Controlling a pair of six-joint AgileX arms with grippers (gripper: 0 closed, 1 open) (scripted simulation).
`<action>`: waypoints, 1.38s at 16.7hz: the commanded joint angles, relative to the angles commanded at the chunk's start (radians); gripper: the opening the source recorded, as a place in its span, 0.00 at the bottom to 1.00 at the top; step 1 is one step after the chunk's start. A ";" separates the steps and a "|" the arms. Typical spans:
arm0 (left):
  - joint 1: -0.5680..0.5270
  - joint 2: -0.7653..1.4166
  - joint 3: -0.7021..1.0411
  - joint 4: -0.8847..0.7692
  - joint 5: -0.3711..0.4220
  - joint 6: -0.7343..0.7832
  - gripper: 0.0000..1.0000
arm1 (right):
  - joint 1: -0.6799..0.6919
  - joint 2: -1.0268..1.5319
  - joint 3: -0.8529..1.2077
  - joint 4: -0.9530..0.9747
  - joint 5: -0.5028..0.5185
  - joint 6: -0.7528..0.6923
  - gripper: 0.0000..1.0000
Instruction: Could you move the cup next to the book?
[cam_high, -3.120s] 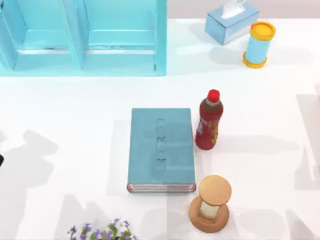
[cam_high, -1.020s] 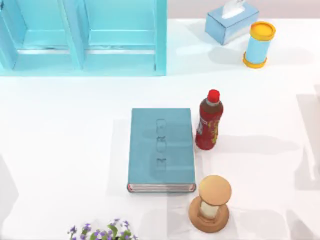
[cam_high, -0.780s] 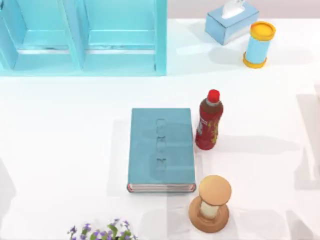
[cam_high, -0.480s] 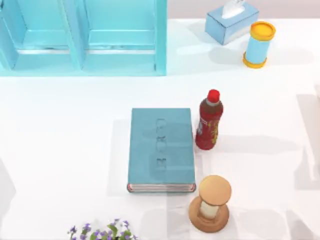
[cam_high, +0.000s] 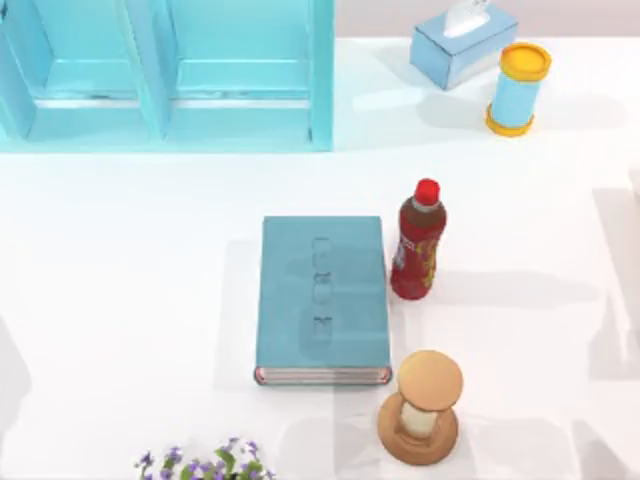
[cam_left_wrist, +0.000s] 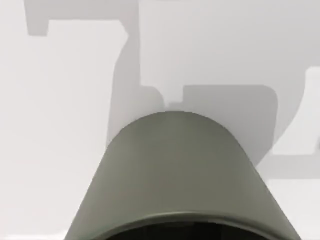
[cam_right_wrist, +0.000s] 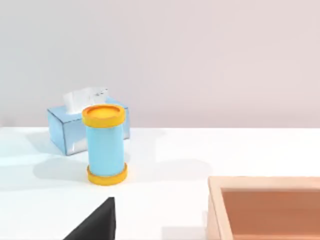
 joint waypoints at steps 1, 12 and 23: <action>0.000 0.000 0.000 0.000 0.000 0.000 0.17 | 0.000 0.000 0.000 0.000 0.000 0.000 1.00; -0.001 -0.001 0.000 0.000 0.000 0.001 0.00 | 0.000 0.000 0.000 0.000 0.000 0.000 1.00; -0.003 -0.079 0.127 -0.205 0.000 -0.002 0.00 | 0.000 0.000 0.000 0.000 0.000 0.000 1.00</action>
